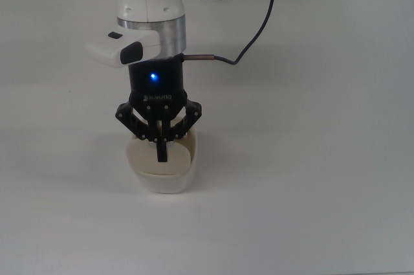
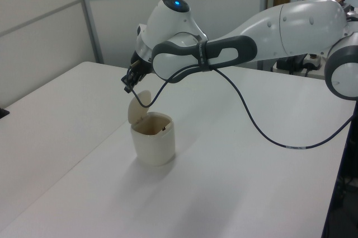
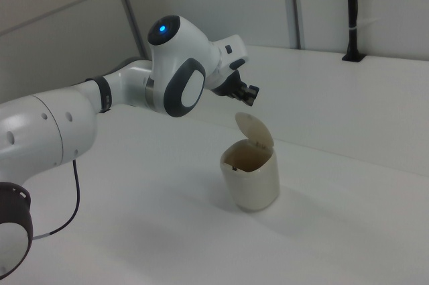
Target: Close the trash can
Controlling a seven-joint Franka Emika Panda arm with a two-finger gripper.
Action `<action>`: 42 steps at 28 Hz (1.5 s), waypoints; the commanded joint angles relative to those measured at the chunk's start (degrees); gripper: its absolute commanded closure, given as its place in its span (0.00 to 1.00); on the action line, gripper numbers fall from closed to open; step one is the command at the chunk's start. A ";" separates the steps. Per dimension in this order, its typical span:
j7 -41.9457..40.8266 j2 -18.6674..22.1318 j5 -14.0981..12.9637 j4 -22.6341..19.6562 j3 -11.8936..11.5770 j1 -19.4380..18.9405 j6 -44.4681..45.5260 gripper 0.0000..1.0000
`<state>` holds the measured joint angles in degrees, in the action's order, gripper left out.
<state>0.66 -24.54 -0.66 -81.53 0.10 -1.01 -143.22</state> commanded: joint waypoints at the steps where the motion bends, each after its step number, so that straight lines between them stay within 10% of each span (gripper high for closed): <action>1: 0.40 0.72 -0.48 -0.82 -0.18 -0.22 -0.13 1.00; 42: -12.34 -0.86 -0.48 -5.13 -0.18 2.33 16.40 1.00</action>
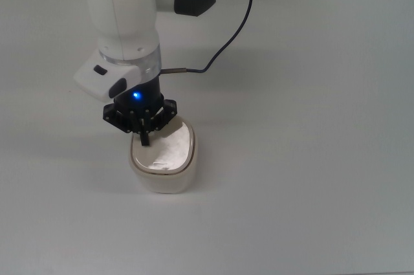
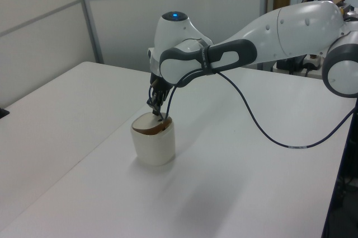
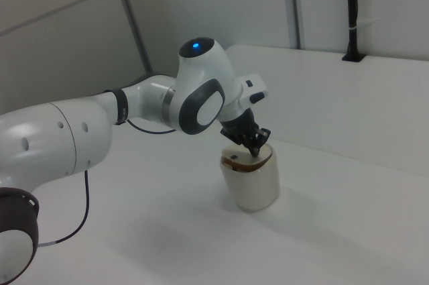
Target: Close the trash can
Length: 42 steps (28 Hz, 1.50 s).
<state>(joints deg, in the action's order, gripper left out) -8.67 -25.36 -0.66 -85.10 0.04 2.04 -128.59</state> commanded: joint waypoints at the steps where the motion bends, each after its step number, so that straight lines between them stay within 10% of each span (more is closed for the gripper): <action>1: -3.54 -0.65 -0.48 -1.83 -0.13 -0.89 1.85 1.00; 42: -4.16 -3.83 -0.31 -1.04 -0.22 -1.60 1.85 1.00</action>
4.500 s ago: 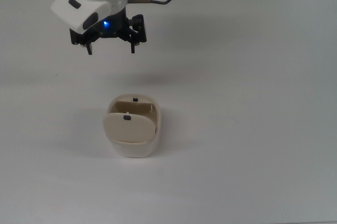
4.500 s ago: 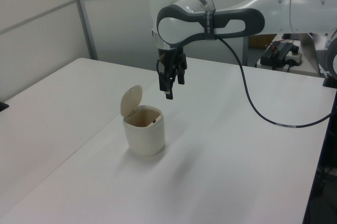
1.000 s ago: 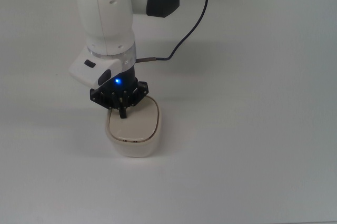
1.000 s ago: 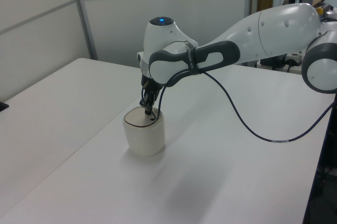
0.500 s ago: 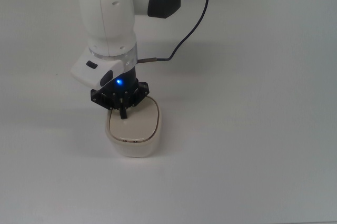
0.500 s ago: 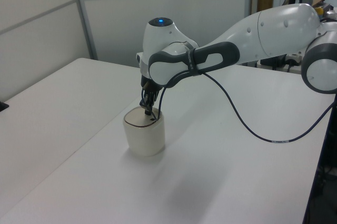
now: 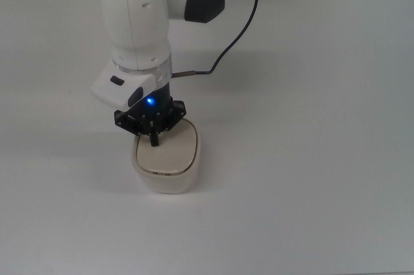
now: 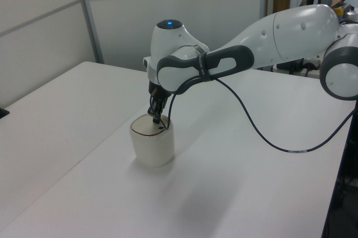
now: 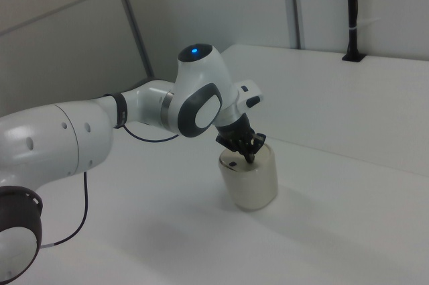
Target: Close the trash can
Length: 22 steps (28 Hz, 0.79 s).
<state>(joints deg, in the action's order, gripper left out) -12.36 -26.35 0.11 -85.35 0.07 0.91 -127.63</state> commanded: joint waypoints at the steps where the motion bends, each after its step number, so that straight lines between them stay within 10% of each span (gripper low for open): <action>1: -0.47 -2.39 -1.43 -0.26 -0.25 -0.04 0.98 1.00; 7: -1.52 0.16 -6.96 1.59 -0.25 2.16 2.30 1.00; 22: -1.79 2.80 -8.11 1.59 0.01 1.90 4.40 1.00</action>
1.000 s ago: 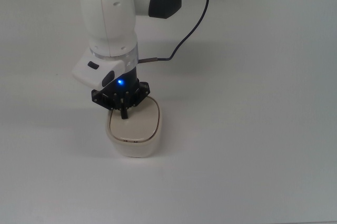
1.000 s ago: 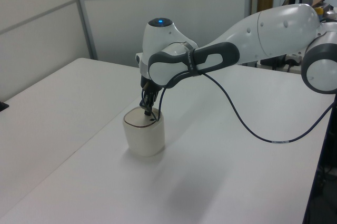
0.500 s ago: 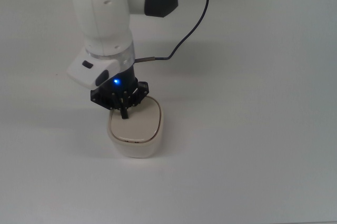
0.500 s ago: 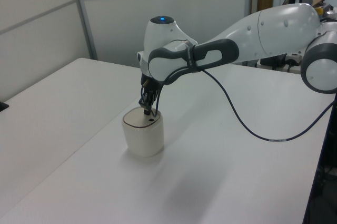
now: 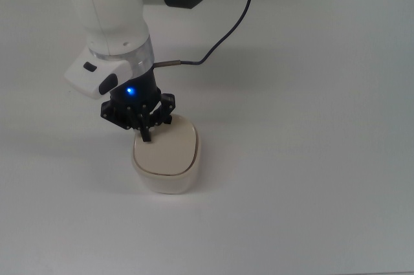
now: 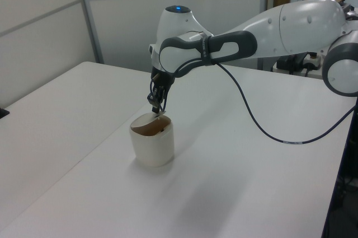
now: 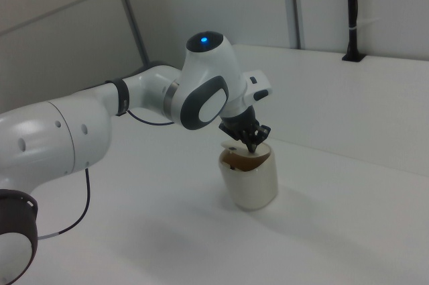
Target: Close the trash can
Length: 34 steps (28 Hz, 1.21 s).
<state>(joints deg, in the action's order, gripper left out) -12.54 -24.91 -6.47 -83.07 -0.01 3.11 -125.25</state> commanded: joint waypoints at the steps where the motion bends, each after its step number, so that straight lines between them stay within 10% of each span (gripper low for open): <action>1: -1.61 1.27 -1.53 -0.69 0.18 -0.47 2.02 1.00; 28: -5.39 -1.11 0.41 -1.14 0.27 -1.88 4.65 1.00; 30: -5.39 0.30 0.40 0.62 -0.08 -1.01 8.16 0.60; 33: -5.39 2.58 1.28 1.42 -0.08 -0.21 11.51 0.29; 34: -5.56 4.24 1.46 1.42 -0.08 0.14 13.08 0.00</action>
<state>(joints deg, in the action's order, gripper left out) -16.79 -25.16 -5.76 -82.42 0.42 1.91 -118.17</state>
